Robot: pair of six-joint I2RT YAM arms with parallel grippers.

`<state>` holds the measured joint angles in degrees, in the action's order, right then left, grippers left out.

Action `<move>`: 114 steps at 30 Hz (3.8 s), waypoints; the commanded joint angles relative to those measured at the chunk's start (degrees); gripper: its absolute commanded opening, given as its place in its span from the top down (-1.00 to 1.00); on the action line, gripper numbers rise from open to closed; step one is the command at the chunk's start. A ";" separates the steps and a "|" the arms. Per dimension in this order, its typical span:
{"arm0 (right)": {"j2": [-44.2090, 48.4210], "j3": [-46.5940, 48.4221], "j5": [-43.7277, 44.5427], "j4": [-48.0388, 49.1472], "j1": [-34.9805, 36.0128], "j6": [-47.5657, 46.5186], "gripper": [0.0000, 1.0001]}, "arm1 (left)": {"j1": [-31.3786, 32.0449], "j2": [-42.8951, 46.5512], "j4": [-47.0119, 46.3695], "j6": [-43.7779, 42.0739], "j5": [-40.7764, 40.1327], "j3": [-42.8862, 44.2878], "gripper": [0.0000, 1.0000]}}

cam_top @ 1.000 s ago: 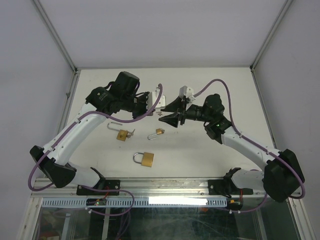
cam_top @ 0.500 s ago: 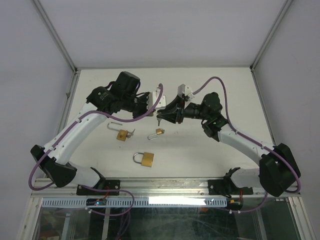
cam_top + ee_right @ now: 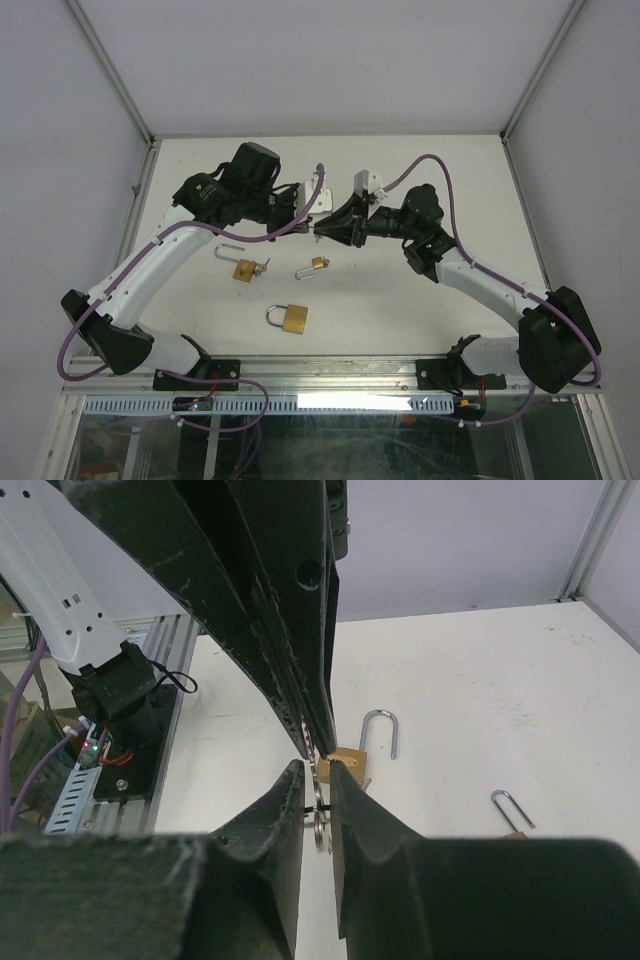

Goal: Unlock with the key

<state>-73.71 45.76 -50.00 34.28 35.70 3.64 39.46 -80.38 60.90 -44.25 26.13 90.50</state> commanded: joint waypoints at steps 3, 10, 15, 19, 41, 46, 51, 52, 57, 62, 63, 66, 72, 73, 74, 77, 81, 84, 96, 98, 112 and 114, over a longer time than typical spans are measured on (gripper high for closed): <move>1.31 2.58 -0.33 -2.38 0.08 -3.19 0.43 | 0.62 1.20 -4.34 0.83 2.48 1.09 1.00; 3.11 2.74 0.95 -2.19 0.13 -2.35 0.19 | 0.42 3.26 -9.31 4.21 1.98 -2.20 1.00; 4.43 1.50 2.68 -2.16 0.09 -2.50 0.24 | -0.20 5.10 -13.20 7.48 3.46 -5.07 1.00; 4.51 1.77 2.44 -2.31 0.06 -2.24 0.32 | -0.77 5.10 -13.10 8.98 5.55 -5.16 1.00; 6.71 -0.07 1.36 -2.84 -1.20 -1.23 0.14 | -3.24 8.74 -19.42 13.70 11.10 -9.55 1.00; 6.17 1.21 0.69 -2.35 -1.25 -1.14 0.24 | -3.42 8.42 -19.42 13.66 12.40 -9.49 1.00; 5.61 1.90 -0.02 -1.26 -1.23 -0.31 0.26 | -3.36 8.22 -19.46 13.67 13.16 -9.46 1.00; 5.70 1.88 0.06 -0.84 -1.25 -0.23 0.27 | -3.34 8.22 -19.28 13.62 13.31 -9.46 1.00; 5.47 2.29 -1.04 -0.62 -1.26 0.30 0.55 | -3.53 8.15 -18.92 13.16 13.55 -9.30 1.00; 5.57 2.41 -1.75 -0.64 -1.33 0.32 0.90 | -3.54 8.10 -18.87 13.05 13.66 -9.33 1.00; 5.57 2.44 -1.91 -0.62 -1.39 0.36 0.96 | -3.60 8.17 -18.82 12.98 13.64 -9.37 1.00; 5.77 2.78 -2.86 -0.81 -1.49 0.78 1.00 | -3.84 8.22 -18.81 12.69 13.96 -9.80 1.00; 6.09 4.07 -3.69 -3.36 -1.66 0.72 1.00 | -4.43 8.17 -20.03 13.31 15.51 -11.11 1.00; 6.20 4.57 -3.74 -4.63 -1.80 0.55 1.00 | -4.41 7.95 -20.16 13.76 14.91 -11.32 1.00; 6.21 5.05 -3.72 -6.70 -1.92 0.43 1.00 | -4.52 7.80 -20.35 14.40 14.02 -11.57 0.75; 6.82 5.69 -2.68 -13.31 -2.77 -0.54 1.00 | -4.90 8.45 -20.39 14.40 12.72 -13.34 -0.59; 9.66 4.62 0.83 -21.10 -4.16 -0.64 1.00 | -7.60 12.26 -21.20 8.84 12.35 -20.87 -0.98; 11.68 4.82 4.86 -29.30 -4.40 -0.20 1.00 | -8.28 14.44 -21.48 -1.16 10.04 -28.18 -0.98; 15.85 1.11 19.50 -39.95 -2.89 11.05 1.00 | 8.34 11.69 -20.68 -15.97 -2.18 -46.16 -0.98; 17.04 0.17 20.01 -39.41 -2.36 11.09 1.00 | 9.37 9.71 -22.51 -14.12 -2.46 -46.82 -0.98; 19.96 -2.38 22.14 -42.97 -1.88 11.72 1.00 | 11.47 0.33 -26.71 -8.52 -3.47 -47.23 -0.98; 20.35 -2.65 22.14 -42.37 -1.94 11.72 1.00 | 11.97 -0.74 -27.28 -8.49 -4.19 -47.40 -0.98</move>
<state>-55.31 43.09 -28.84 -9.32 33.47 14.76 50.33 -80.44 36.82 -52.95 22.02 43.44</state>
